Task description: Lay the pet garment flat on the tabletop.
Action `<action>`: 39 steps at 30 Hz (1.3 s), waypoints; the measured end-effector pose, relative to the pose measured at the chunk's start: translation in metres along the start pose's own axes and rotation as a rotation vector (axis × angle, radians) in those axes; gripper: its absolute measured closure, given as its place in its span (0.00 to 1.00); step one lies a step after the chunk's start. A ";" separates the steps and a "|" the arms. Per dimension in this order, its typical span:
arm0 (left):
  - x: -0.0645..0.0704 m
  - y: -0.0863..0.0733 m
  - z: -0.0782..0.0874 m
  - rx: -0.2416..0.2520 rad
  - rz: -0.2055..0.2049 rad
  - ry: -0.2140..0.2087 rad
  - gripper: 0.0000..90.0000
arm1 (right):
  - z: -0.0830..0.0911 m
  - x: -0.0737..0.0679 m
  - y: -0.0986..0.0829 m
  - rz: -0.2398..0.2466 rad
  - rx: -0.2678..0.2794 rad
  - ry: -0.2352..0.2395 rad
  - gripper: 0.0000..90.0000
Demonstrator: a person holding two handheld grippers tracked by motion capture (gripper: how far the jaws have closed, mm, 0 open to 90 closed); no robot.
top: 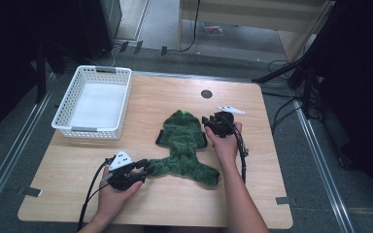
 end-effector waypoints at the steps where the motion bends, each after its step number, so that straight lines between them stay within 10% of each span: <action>1: -0.001 0.001 0.001 0.011 0.008 0.001 0.53 | 0.005 0.000 -0.001 0.005 0.008 0.006 0.55; 13: -0.010 0.012 0.027 0.077 -0.013 0.041 0.07 | 0.067 0.000 -0.020 0.090 0.048 0.002 0.00; 18: -0.026 0.014 0.046 0.097 0.014 0.033 0.00 | 0.085 0.009 -0.033 0.058 0.046 -0.022 0.00; 39: -0.107 0.002 0.132 0.169 0.093 0.234 0.00 | 0.147 0.032 -0.088 0.048 0.037 -0.078 0.00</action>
Point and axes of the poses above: each handheld gripper's, and its own axes: z roughly backward along the jaws, y roughly out of its top, x roughly to its right, the point moved 1 cm from there along -z, roughly forward along the jaws, and after that the axes turned 9 degrees about z, right-handed, at the moved point
